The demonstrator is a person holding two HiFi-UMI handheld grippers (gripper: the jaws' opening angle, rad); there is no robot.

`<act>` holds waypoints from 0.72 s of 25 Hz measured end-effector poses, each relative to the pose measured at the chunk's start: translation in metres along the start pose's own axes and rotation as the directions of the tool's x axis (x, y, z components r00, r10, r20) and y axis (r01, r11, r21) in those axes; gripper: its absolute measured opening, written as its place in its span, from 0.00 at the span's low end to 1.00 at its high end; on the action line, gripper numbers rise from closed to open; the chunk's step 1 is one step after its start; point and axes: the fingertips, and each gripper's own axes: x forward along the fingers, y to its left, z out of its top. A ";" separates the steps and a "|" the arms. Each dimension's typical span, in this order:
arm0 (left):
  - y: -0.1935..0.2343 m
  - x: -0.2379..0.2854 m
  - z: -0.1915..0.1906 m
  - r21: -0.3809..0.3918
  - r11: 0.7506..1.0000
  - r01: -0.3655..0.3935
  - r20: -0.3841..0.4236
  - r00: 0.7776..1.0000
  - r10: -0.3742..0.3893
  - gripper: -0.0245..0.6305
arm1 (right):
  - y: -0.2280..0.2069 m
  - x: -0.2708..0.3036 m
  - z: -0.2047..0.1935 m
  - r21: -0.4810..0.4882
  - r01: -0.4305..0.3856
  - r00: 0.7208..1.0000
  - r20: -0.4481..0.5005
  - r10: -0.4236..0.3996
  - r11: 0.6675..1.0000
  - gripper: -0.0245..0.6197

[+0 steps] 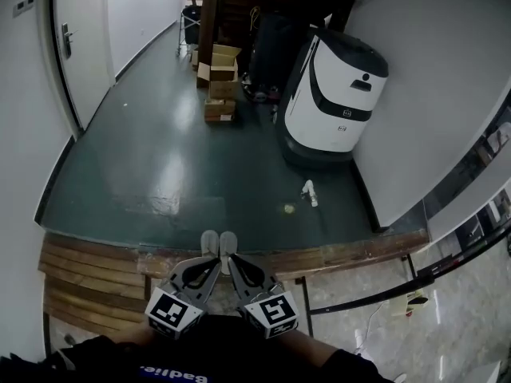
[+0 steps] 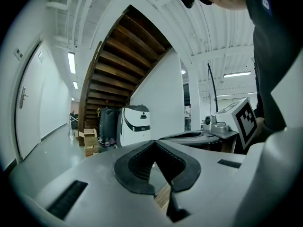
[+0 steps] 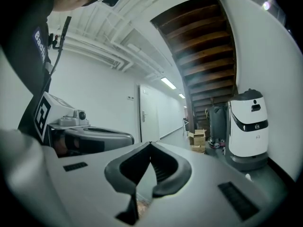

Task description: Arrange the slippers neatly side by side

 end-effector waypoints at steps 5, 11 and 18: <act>0.013 -0.002 -0.007 -0.030 1.000 -0.005 -0.021 1.000 0.005 0.04 | 0.007 0.009 -0.004 -0.004 0.001 1.000 -0.016 -0.001 1.000 0.03; 0.015 0.002 -0.011 -0.035 0.999 -0.010 -0.033 0.999 0.009 0.04 | 0.006 0.012 -0.007 -0.002 0.003 1.000 -0.021 -0.004 1.000 0.03; 0.017 -0.002 -0.015 -0.038 0.999 -0.020 -0.056 0.998 0.018 0.04 | 0.008 0.014 -0.010 0.004 -0.004 1.000 -0.029 0.005 1.000 0.03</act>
